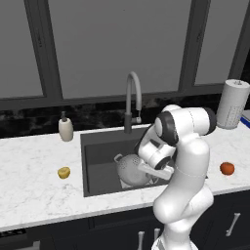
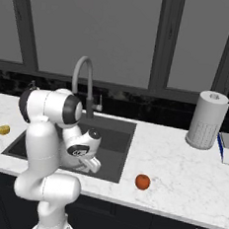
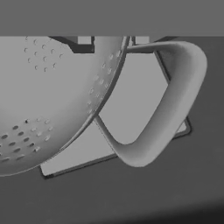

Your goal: Put the colander in the sink, put the orange, kiwi in the colander, and turn on the sink faucet and pour water over the colander.

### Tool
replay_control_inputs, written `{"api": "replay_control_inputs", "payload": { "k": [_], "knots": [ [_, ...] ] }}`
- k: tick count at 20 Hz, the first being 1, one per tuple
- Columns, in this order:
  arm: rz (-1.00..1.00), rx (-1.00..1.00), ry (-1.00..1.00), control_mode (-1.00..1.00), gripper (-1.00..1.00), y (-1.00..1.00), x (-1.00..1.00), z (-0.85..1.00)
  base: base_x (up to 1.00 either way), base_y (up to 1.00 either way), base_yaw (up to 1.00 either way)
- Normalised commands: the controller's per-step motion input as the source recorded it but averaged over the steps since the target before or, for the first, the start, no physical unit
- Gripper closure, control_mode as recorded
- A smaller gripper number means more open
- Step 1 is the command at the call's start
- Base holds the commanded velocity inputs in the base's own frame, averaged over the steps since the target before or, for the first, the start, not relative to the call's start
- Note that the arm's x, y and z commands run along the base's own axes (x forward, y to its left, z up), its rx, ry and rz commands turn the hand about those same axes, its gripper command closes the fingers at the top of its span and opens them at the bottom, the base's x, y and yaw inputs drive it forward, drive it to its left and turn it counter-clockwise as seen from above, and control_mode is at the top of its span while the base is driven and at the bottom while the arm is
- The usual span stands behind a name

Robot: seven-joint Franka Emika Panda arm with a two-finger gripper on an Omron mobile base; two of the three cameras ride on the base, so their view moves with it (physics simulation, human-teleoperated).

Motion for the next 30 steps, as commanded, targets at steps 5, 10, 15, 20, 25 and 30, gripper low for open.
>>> {"api": "replay_control_inputs", "payload": {
  "k": [5,10,15,20,25,30],
  "knots": [
    [0.05,0.0,-0.02,-1.0,-1.0,-0.17,-0.03,0.13,0.0,0.0,0.0],
    [0.04,0.01,-0.01,-1.0,-1.0,-0.21,-0.04,0.31,0.0,0.0,0.0],
    [0.02,0.09,0.0,-1.0,-1.0,-0.21,-0.07,0.44,0.0,0.0,0.0],
    [0.01,0.09,0.0,-1.0,-1.0,-0.25,-0.11,0.52,0.0,0.0,0.0],
    [0.0,0.03,0.03,-1.0,-1.0,-0.17,-0.04,0.67,0.0,0.0,0.0],
    [0.0,0.02,0.09,-1.0,-1.0,-0.19,-0.03,0.75,0.0,0.0,0.0]
  ]
}}
